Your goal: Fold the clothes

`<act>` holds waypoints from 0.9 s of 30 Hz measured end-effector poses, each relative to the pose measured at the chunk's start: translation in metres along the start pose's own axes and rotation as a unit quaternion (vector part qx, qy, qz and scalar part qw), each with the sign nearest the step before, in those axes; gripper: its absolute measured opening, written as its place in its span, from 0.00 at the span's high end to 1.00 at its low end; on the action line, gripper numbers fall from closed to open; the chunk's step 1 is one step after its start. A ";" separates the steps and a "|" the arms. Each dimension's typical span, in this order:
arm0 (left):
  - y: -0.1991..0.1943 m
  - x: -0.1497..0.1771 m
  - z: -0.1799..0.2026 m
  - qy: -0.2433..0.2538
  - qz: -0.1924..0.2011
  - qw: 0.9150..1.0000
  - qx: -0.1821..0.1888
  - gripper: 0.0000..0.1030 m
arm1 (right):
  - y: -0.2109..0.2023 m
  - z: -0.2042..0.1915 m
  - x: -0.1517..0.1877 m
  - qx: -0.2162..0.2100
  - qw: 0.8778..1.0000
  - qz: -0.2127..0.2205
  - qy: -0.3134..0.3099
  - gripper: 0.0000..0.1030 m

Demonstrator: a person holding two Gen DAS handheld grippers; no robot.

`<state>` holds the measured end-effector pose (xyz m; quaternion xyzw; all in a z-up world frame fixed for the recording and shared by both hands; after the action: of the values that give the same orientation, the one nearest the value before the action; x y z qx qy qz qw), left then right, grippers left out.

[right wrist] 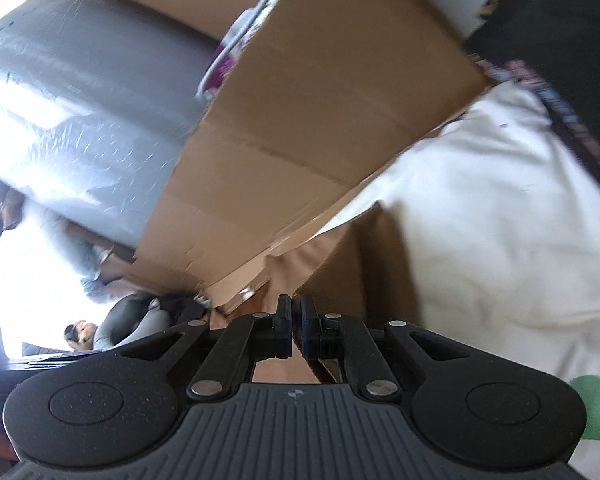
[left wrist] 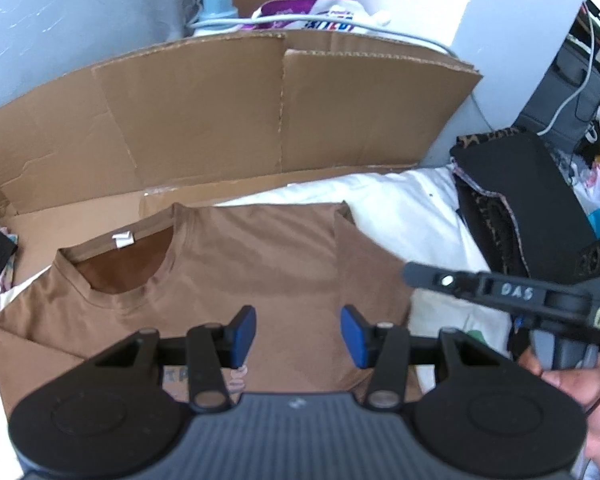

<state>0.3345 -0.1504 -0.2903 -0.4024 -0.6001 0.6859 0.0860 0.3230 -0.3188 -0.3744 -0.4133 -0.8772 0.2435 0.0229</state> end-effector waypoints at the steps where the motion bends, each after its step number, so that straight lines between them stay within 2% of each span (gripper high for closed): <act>1: 0.000 -0.001 -0.002 -0.005 0.003 1.000 -0.001 0.51 | 0.004 -0.003 0.002 0.000 1.000 -0.005 -0.003 0.98; 4: 0.001 -0.004 -0.010 -0.025 0.018 1.000 -0.004 0.50 | 0.016 -0.012 0.010 0.004 1.000 -0.020 -0.013 0.98; 10: 0.006 0.001 -0.034 -0.057 0.045 0.997 -0.039 0.49 | 0.052 -0.032 0.031 0.023 0.997 -0.052 -0.056 0.98; 17: 0.034 0.023 -0.063 -0.104 0.044 0.993 -0.045 0.49 | 0.081 -0.046 0.040 0.038 0.993 -0.075 -0.089 0.94; 18: 0.038 0.027 -0.068 -0.110 0.043 0.992 -0.048 0.49 | 0.083 -0.044 0.039 0.040 0.993 -0.079 -0.083 0.85; 19: 0.042 0.030 -0.071 -0.112 0.043 0.991 -0.050 0.49 | 0.084 -0.043 0.038 0.042 0.993 -0.083 -0.078 0.70; 21: 0.050 0.038 -0.075 -0.122 0.043 0.991 -0.042 0.49 | 0.081 -0.042 0.035 0.043 0.992 -0.083 -0.080 0.61; 24: 0.062 0.048 -0.083 -0.138 0.043 0.989 -0.034 0.49 | 0.074 -0.038 0.028 0.046 0.992 -0.076 -0.089 0.61; 27: 0.073 0.055 -0.092 -0.158 0.046 0.986 -0.021 0.48 | 0.068 -0.026 0.024 0.071 0.989 -0.065 -0.109 0.61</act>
<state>0.3853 -0.0673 -0.3764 -0.3179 -0.6015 0.7312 -0.0501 0.3621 -0.2544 -0.3855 -0.3235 -0.8799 0.3470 -0.0272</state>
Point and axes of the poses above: each gripper's, at about its wrist camera, not at the fingertips, and y roughly the way its jaws point, z to its right, x to its underside, the point moved 8 cm from there along y, roughly the way its jaws point, and after that the axes turned 14 degrees about y, right-handed, at the moved point
